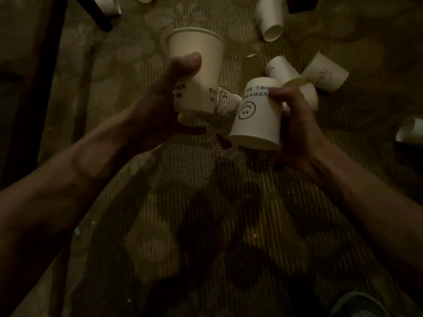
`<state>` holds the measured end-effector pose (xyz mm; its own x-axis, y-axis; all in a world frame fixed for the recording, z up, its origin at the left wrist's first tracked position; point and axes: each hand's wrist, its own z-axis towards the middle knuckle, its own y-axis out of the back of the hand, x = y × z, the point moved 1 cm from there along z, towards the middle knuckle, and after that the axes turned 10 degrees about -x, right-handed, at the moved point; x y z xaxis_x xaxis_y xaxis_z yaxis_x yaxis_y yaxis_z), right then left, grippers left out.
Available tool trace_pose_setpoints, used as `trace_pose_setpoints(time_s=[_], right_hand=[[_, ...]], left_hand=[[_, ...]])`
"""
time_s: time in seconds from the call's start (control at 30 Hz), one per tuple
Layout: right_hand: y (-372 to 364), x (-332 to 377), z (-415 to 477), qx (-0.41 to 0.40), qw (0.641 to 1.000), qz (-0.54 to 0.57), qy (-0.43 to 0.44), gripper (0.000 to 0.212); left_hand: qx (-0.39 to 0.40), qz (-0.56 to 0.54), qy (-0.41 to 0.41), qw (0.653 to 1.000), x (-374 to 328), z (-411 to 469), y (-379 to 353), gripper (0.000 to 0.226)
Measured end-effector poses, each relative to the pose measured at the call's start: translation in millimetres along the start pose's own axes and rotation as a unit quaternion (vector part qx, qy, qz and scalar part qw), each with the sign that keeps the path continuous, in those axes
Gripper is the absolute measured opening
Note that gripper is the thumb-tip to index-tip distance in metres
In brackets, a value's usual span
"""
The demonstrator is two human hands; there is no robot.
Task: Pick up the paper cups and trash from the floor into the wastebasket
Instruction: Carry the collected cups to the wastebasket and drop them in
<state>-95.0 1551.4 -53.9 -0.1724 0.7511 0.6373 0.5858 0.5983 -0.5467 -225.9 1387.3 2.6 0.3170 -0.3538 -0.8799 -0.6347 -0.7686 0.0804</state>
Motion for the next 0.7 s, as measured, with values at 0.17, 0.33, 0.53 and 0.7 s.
trace_pose_setpoints(time_s=[0.17, 0.33, 0.53, 0.7], right_hand=[[2, -6, -10, -0.015, 0.999, -0.014, 0.026, 0.041], [8, -15, -12, -0.047, 0.999, -0.016, 0.018, 0.056], [13, -23, -10, -0.021, 0.999, -0.032, 0.000, 0.043], [26, -28, -2, -0.040, 0.998, -0.050, -0.012, 0.046]], left_hand=[[0.034, -0.037, -0.021, 0.999, 1, -2, -3, 0.038], [-0.009, 0.018, -0.074, 0.997, 6, -7, -1, 0.038], [0.010, 0.090, -0.056, 0.994, 24, -7, -9, 0.034], [0.009, 0.090, 0.018, 0.996, 41, -1, -5, 0.050]])
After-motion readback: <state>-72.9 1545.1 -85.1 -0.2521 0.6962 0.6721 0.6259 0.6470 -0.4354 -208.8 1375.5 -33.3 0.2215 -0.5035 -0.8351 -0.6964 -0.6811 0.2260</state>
